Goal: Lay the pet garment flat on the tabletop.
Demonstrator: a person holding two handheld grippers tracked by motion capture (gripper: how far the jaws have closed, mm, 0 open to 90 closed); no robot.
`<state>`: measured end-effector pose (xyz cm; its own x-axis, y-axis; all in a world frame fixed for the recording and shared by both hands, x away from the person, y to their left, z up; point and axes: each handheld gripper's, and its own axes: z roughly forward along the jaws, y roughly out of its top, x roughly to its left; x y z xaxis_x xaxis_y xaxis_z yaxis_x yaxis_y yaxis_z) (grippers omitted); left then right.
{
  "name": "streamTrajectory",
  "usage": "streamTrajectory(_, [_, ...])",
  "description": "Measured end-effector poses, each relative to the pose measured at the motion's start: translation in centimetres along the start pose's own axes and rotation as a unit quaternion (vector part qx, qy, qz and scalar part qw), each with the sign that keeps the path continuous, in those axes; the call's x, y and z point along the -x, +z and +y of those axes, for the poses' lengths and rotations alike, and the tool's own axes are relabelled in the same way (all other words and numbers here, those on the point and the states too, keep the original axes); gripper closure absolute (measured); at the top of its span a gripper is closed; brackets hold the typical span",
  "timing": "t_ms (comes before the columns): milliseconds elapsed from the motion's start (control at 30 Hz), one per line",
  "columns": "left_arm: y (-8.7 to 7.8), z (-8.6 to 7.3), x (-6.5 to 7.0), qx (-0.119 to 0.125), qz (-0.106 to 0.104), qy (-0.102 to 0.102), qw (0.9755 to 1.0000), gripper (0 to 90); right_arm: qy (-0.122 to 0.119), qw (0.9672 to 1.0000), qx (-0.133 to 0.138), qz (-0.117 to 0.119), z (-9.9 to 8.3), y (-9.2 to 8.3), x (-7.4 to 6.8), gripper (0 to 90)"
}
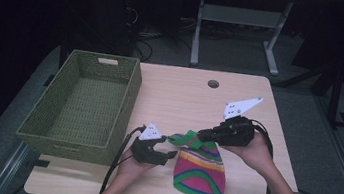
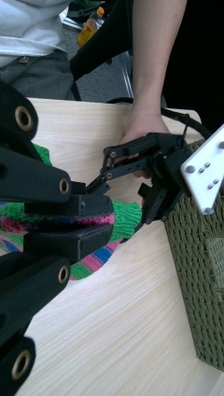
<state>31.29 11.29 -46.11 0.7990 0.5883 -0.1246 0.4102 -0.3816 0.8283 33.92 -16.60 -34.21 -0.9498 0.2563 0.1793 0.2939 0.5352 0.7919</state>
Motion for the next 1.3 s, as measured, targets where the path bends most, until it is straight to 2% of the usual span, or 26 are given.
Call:
streamTrajectory(200, [0.2, 0.5, 0.0, 0.012, 0.003, 0.013, 0.9998, 34.7, -0.005, 1.0000, -0.002, 0.005, 0.1, 0.0, 0.0, 83.9])
streamTrajectory(267, [0.3, 0.6, 0.0, 0.018, 0.006, 0.018, 0.9997, 38.8, -0.004, 1.0000, -0.003, 0.005, 0.1, 0.0, 0.1, 83.9])
streamTrajectory(400, [0.5, 0.6, -0.1, 0.025, 0.000, 0.009, 0.9997, 43.1, -0.003, 1.0000, -0.002, 0.005, 0.0, 0.0, 0.2, 83.9])
streamTrajectory(467, [0.5, 0.6, -0.3, 0.028, -0.007, 0.004, 0.9996, 50.1, 0.001, 1.0000, -0.004, 0.005, -0.2, 0.1, 0.4, 83.9])
streamTrajectory(533, [0.4, 0.6, -0.4, 0.029, -0.006, 0.008, 0.9995, 56.9, 0.001, 1.0000, -0.005, 0.003, -0.4, 0.2, 0.6, 83.9])
streamTrajectory(667, [0.4, 0.4, -0.8, 0.028, -0.008, 0.004, 0.9996, 72.1, 0.009, 0.9999, -0.003, -0.010, -0.8, 0.3, 1.3, 83.9])
streamTrajectory(800, [-0.2, 0.6, -0.7, 0.034, -0.005, 0.006, 0.9994, 79.3, 0.014, 0.9996, -0.009, -0.024, -1.3, 0.3, 1.6, 83.9])
streamTrajectory(1033, [-1.1, 1.6, -0.5, 0.025, -0.002, 0.026, 0.9993, 81.9, 0.019, 0.9991, -0.009, -0.038, -1.9, -0.1, 1.8, 83.9])
streamTrajectory(1100, [-1.5, 2.3, -0.3, 0.023, -0.002, 0.028, 0.9993, 82.0, 0.020, 0.9987, -0.008, -0.046, -2.1, -0.3, 1.8, 84.0])
streamTrajectory(1167, [-1.8, 2.9, -0.2, 0.018, 0.002, 0.040, 0.9991, 82.1, 0.021, 0.9983, -0.010, -0.054, -2.2, -0.4, 1.8, 83.9])
streamTrajectory(1300, [-2.2, 3.6, -0.2, 0.011, 0.005, 0.042, 0.9990, 82.4, 0.024, 0.9976, -0.007, -0.065, -2.4, -0.7, 1.8, 84.0])
